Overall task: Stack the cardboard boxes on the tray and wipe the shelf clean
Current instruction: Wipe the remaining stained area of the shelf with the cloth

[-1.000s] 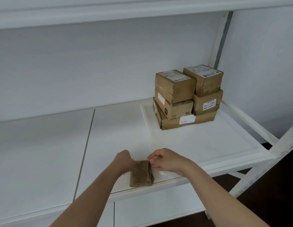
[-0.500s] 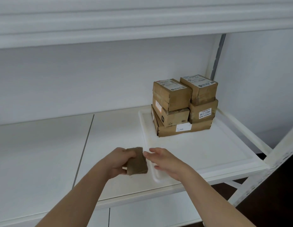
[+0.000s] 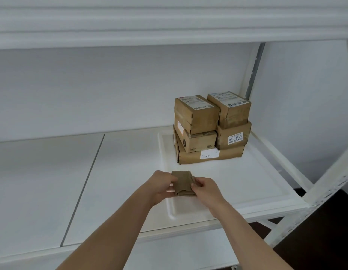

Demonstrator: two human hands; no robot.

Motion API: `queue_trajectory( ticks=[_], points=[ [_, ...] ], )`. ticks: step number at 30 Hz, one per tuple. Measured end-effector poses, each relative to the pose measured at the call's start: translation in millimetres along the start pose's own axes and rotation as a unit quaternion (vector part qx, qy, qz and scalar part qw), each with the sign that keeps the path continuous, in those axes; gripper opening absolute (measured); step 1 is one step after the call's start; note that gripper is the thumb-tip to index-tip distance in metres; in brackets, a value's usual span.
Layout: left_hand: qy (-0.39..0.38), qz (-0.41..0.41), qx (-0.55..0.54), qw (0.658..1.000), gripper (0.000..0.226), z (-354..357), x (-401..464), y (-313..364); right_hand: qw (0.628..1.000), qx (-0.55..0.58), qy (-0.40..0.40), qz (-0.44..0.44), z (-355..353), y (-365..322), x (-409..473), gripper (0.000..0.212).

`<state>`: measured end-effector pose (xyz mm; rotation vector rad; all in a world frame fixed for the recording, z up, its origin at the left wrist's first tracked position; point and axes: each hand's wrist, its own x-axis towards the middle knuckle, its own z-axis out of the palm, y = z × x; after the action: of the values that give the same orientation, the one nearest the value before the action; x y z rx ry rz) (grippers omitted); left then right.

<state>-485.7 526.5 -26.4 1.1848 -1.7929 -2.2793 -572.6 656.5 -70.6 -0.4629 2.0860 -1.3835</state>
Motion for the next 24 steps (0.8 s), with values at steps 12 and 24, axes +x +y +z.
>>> queue_trajectory(
  ticks=[12,24],
  points=[
    [0.064,-0.020,0.031,0.997,0.030,14,9,-12,0.975,-0.209,0.014,-0.075,2,21,5,0.015],
    [0.175,0.114,0.074,0.975,0.034,-6,-16,-6,0.962,-0.148,0.172,-0.151,2,-6,-18,0.037]
  ],
)
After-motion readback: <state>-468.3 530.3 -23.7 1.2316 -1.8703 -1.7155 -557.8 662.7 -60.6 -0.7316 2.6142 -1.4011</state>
